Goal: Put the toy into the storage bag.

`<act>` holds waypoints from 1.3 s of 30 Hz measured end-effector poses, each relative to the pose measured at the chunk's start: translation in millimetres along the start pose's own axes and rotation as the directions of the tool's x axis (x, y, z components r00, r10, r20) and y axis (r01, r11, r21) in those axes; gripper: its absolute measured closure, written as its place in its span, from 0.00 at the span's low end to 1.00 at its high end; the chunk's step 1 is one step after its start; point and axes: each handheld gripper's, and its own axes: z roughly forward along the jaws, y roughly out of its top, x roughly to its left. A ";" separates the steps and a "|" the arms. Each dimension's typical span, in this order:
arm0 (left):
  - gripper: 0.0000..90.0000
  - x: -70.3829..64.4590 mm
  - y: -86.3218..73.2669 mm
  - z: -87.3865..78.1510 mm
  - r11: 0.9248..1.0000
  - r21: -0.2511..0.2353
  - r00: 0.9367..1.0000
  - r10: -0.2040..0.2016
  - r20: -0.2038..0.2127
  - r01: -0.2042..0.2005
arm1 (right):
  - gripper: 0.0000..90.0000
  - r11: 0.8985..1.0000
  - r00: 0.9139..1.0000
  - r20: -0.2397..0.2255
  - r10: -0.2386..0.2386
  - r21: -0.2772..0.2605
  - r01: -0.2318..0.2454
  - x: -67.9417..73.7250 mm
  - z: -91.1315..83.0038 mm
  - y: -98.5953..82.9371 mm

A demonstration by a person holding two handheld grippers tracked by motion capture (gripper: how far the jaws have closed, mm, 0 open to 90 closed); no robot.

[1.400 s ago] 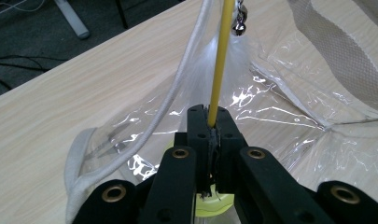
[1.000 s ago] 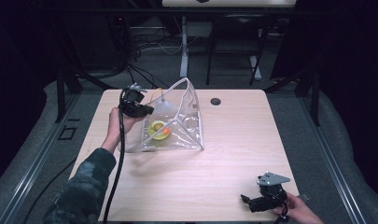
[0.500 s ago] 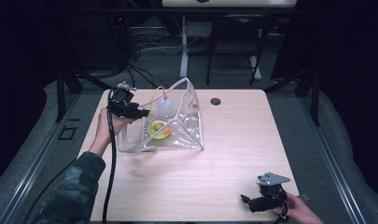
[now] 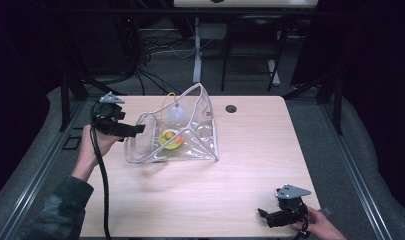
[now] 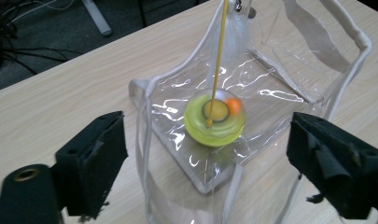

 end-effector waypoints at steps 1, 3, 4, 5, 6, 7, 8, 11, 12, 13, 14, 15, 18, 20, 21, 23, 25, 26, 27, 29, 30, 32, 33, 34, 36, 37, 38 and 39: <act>0.09 0.9 -3.2 -4.3 1.000 0.002 1.000 0.000 -0.003 0.000 | 0.00 1.000 1.000 0.002 0.000 0.001 0.000 0.0 -0.1 0.0; 0.08 2.4 -9.0 -8.7 1.000 0.004 1.000 -0.003 -0.018 0.003 | 0.00 1.000 1.000 -0.001 0.004 -0.003 -0.004 0.2 0.1 0.0; 0.07 3.5 -12.2 -10.7 1.000 0.003 1.000 -0.009 -0.020 0.009 | 0.00 1.000 1.000 -0.002 0.003 -0.003 -0.003 0.2 0.2 0.0; 0.06 4.6 -14.4 -12.6 1.000 0.008 1.000 -0.008 -0.022 0.008 | 0.00 1.000 1.000 0.001 0.003 -0.002 -0.003 0.2 0.1 0.0; 0.06 5.6 -17.5 -14.2 1.000 0.012 1.000 -0.011 -0.025 0.011 | 0.00 1.000 1.000 0.001 0.003 -0.002 -0.003 0.2 0.1 0.0; 0.05 6.6 -20.7 -16.0 1.000 0.013 0.999 -0.013 -0.032 0.013 | 0.00 1.000 1.000 -0.001 0.003 -0.002 -0.003 0.1 0.1 0.0; 0.05 7.9 -24.0 -17.6 1.000 0.014 0.999 -0.017 -0.037 0.018 | 0.00 1.000 1.000 0.001 0.003 -0.002 -0.003 0.2 0.1 0.0; 0.03 12.3 -35.1 -22.1 0.999 0.018 0.998 -0.035 -0.044 0.035 | 0.00 1.000 1.000 0.001 0.002 -0.002 -0.002 0.2 0.0 0.0; 0.03 12.8 -37.7 -22.9 0.999 0.013 0.998 -0.038 -0.048 0.039 | 0.00 1.000 1.000 -0.001 0.002 -0.002 -0.002 0.1 0.1 0.0; 0.03 13.4 -41.2 -24.1 0.999 0.011 0.998 -0.044 -0.052 0.045 | 0.00 1.000 1.000 -0.001 0.002 -0.002 -0.002 0.1 0.1 0.0; 0.02 14.3 -44.6 -25.3 0.999 0.016 0.998 -0.046 -0.051 0.047 | 0.00 1.000 1.000 0.001 0.002 -0.002 -0.002 0.2 0.1 0.0; 0.02 14.7 -48.2 -26.0 0.999 0.015 0.997 -0.049 -0.057 0.050 | 0.00 1.000 1.000 -0.001 0.003 -0.003 -0.003 0.1 0.2 0.0; 0.00 17.1 -59.6 -26.9 0.998 0.022 0.996 -0.062 -0.068 0.064 | 0.00 1.000 1.000 0.001 0.002 -0.002 -0.002 0.2 0.0 0.0; 0.00 19.9 -67.1 -27.0 0.996 0.032 0.995 -0.078 -0.066 0.080 | 0.00 1.000 1.000 0.001 0.002 -0.002 -0.002 0.2 0.1 0.0; 0.00 20.8 -71.2 -26.5 0.996 0.028 0.994 -0.083 -0.069 0.085 | 0.00 1.000 1.000 0.001 0.002 -0.001 -0.002 0.2 0.0 0.0; 0.00 22.1 -80.0 -25.0 0.995 0.037 0.993 -0.094 -0.071 0.097 | 0.00 1.000 1.000 0.000 0.003 -0.002 -0.003 0.2 0.1 0.0; 0.00 22.6 -86.9 -23.1 0.994 0.039 0.992 -0.104 -0.073 0.107 | 0.00 1.000 1.000 0.000 0.003 -0.003 -0.003 0.2 0.1 0.0; 0.00 23.0 -90.8 -21.8 0.993 0.048 0.992 -0.105 -0.068 0.108 | 0.00 1.000 1.000 0.001 0.002 -0.002 -0.002 0.2 0.1 0.0; 0.00 23.0 -95.9 -20.2 0.992 0.052 0.991 -0.111 -0.071 0.115 | 0.00 1.000 1.000 0.001 0.002 -0.002 -0.002 0.2 0.1 0.0; 0.00 23.6 -103.0 -17.9 0.991 0.060 0.991 -0.114 -0.073 0.119 | 0.00 1.000 1.000 0.001 0.002 -0.002 -0.002 0.2 0.1 0.0; 0.00 24.3 -107.1 -16.7 0.990 0.064 0.991 -0.118 -0.071 0.122 | 0.00 1.000 1.000 0.001 0.003 -0.002 -0.003 0.2 0.1 0.0; 0.00 25.4 -115.2 -14.0 0.989 0.075 0.990 -0.122 -0.072 0.127 | 0.00 1.000 1.000 0.001 0.002 -0.002 -0.002 0.2 0.0 0.0; 0.00 25.8 -119.1 -12.7 0.988 0.079 0.990 -0.125 -0.072 0.131 | 0.00 1.000 1.000 0.001 0.002 -0.002 -0.002 0.2 0.1 0.0; 0.00 25.9 -123.8 -11.2 0.986 0.086 0.988 -0.135 -0.073 0.141 | 0.00 1.000 1.000 -0.001 0.002 -0.002 -0.002 0.1 0.1 0.0; 0.00 26.9 -130.2 -9.6 0.985 0.089 0.988 -0.140 -0.073 0.146 | 0.00 1.000 1.000 -0.001 0.002 -0.002 -0.002 0.1 0.1 0.0; 0.00 27.6 -133.8 -8.3 0.984 0.092 0.987 -0.144 -0.070 0.150 | 0.00 1.000 1.000 0.001 0.003 -0.002 -0.003 0.2 0.1 0.0; 0.00 28.2 -137.5 -7.0 0.982 0.098 0.986 -0.157 -0.058 0.162 | 0.00 1.000 1.000 0.001 0.002 -0.002 -0.002 0.2 0.1 0.0; 0.00 28.7 -141.6 -5.2 0.980 0.105 0.985 -0.168 -0.043 0.172 | 0.00 1.000 1.000 0.001 0.002 -0.002 -0.002 0.2 0.1 0.0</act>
